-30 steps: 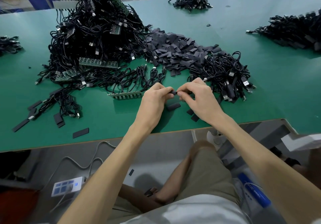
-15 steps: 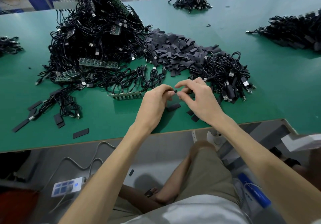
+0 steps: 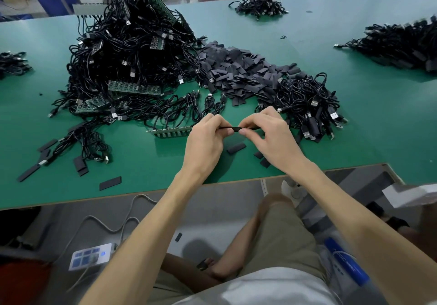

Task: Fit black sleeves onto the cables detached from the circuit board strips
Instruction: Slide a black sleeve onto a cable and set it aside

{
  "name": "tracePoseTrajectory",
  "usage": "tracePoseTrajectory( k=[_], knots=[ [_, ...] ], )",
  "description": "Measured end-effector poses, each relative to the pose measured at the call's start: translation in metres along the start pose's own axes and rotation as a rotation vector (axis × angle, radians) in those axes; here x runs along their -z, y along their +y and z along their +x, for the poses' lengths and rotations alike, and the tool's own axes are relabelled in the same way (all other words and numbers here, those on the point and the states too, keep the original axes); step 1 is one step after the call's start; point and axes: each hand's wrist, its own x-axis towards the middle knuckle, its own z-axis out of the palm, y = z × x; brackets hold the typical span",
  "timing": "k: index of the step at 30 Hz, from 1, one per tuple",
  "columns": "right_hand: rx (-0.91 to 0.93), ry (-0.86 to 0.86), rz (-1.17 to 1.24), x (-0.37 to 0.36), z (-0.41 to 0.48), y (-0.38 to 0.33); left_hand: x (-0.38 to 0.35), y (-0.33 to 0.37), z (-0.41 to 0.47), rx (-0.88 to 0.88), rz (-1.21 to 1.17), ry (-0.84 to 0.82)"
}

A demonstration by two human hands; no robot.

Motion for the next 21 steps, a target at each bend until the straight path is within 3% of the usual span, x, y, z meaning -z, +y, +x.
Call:
tracePoseTrajectory(
  k=[8, 14, 21],
  knots=[
    [0.120, 0.077, -0.124, 0.0012, -0.0010, 0.0006, -0.0030, 0.0046, -0.0023, -0.139, 0.139, -0.088],
    [0.141, 0.152, -0.234, -0.0015, -0.0011, -0.0018, -0.0026, -0.0009, 0.0019, -0.044, 0.073, 0.003],
    [-0.017, -0.046, -0.122, -0.0058, -0.0039, -0.0041, -0.0022, -0.0038, 0.0029, -0.043, -0.046, -0.042]
  ],
)
